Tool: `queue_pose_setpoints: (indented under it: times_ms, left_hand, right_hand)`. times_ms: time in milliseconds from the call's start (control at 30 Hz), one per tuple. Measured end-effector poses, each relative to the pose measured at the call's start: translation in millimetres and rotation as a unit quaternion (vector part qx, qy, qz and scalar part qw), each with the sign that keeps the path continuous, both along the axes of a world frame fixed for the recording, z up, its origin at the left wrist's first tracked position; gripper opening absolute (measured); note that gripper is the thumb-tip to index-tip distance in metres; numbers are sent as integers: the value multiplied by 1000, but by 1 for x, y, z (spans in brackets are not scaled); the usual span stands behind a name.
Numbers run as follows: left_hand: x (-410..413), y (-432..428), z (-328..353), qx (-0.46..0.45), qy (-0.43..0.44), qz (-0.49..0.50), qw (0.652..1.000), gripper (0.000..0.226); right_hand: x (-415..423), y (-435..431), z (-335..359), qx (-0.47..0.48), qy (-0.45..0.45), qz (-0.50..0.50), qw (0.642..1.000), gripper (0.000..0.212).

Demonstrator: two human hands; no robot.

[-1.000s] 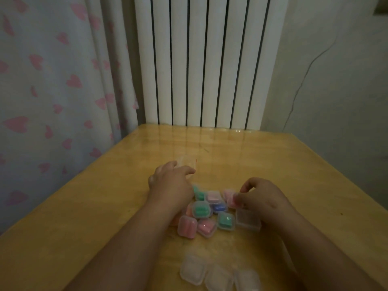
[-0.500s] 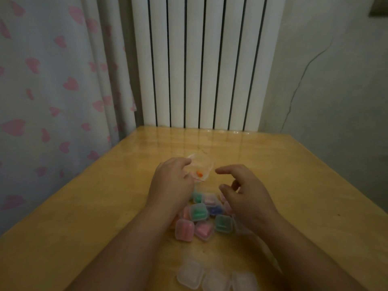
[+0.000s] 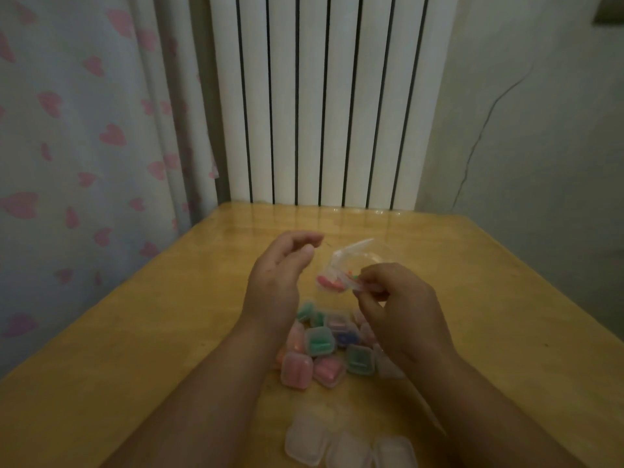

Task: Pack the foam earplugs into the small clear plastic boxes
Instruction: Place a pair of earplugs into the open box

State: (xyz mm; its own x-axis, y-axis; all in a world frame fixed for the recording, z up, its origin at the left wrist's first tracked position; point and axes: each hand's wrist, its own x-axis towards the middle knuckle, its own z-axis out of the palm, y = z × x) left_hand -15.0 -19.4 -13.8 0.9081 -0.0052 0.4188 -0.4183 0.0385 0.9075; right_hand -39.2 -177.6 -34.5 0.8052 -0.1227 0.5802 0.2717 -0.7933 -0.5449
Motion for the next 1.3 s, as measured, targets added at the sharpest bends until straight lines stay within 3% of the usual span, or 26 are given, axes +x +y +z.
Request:
queue_pose_setpoints:
  times_ms: [133,200,267,367,500,667,933,1167,1300]
  left_hand:
    - [12,2,-4,-30,126,44,991,15]
    - [15,0,-5,-66,214,6,975,10]
    - [17,-1,-9,-114,274,-49,954,22]
    - [16,-3,-11,-135,261,-117,949,32]
    - [17,-2,-10,-160,250,-145,944,48]
    - [14,-5,-10,-112,236,-151,953,45]
    - [12,-6,-12,-58,196,-164,965,37]
    - [12,-3,-13,-25,173,-144,974,48]
    - [12,-5,-12,-17,174,-128,976,31]
  right_hand:
    - [-2,-1,2,5,-34,19,999,18]
    - [-2,-1,1,-8,-36,31,999,19]
    - [-2,0,0,-6,-35,51,998,27]
    - [-5,3,1,34,-25,96,995,37]
    - [-6,5,3,100,1,84,991,25]
    - [-8,4,7,32,5,14,999,15]
    - [-8,7,10,42,41,6,998,13]
    - [-11,10,12,86,59,8,995,12]
    - [-10,10,10,100,60,8,993,15]
